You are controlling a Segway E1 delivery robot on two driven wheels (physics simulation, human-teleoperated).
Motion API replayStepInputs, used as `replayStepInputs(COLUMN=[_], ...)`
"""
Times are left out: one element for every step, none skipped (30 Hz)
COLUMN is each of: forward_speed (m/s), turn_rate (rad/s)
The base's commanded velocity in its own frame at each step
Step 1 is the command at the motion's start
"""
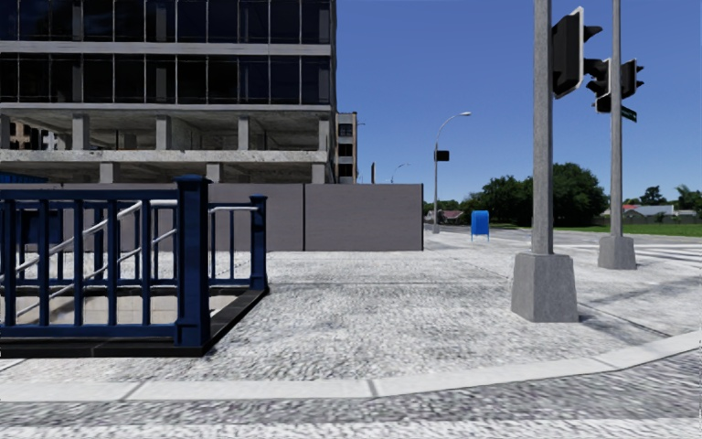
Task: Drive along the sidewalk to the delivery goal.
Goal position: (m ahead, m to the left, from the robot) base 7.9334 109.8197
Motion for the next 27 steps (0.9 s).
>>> replayStepInputs(forward_speed=[2.00,2.00,2.00,2.00,2.00,2.00,2.00,2.00,2.00,2.00,2.00,2.00,1.97,1.83,1.59,1.59,1.36,1.23,1.19,1.19,1.18,1.17,1.17,1.17,1.17,1.17,1.17], turn_rate=[0.00,0.00,0.00,0.00,0.00,0.00,0.00,0.00,0.00,0.00,0.00,0.00,0.00,0.00,0.00,0.00,0.00,0.00,0.00,0.00,0.00,0.00,0.00,0.00,0.00,0.00,0.00])
